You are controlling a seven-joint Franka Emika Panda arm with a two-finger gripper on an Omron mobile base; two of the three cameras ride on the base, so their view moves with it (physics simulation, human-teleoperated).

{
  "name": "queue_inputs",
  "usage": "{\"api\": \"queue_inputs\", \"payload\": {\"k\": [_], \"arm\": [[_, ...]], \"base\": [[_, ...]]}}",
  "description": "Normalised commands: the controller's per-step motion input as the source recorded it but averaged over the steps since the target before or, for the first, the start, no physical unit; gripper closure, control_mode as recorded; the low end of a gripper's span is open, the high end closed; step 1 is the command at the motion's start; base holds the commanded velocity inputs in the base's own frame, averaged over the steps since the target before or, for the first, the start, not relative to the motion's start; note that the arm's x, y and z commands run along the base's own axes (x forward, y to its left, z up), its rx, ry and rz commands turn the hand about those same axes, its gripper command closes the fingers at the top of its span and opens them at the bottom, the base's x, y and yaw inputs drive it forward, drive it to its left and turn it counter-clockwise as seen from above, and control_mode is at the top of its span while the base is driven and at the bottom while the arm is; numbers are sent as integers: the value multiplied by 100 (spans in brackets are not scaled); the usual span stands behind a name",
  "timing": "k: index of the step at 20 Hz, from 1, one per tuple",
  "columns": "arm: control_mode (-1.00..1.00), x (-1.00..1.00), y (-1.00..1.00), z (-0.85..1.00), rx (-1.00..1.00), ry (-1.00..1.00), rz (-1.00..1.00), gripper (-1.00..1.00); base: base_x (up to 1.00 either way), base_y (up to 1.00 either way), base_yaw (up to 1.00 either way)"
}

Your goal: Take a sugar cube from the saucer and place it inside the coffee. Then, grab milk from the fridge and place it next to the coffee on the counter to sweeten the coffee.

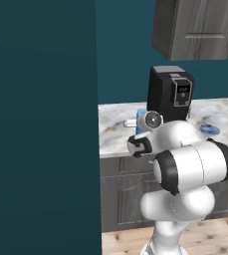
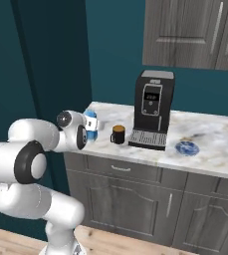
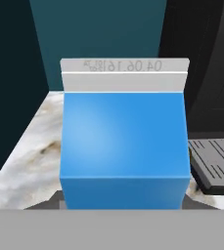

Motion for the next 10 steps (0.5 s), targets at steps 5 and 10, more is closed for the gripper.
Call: {"api": "queue_inputs", "payload": {"k": [5, 10], "arm": [[-100, 24, 0, -25, 0, 0, 0, 100], [-100, 4, 0, -35, 0, 0, 0, 100]], "base": [[0, 0, 0], [0, 0, 0]]}}
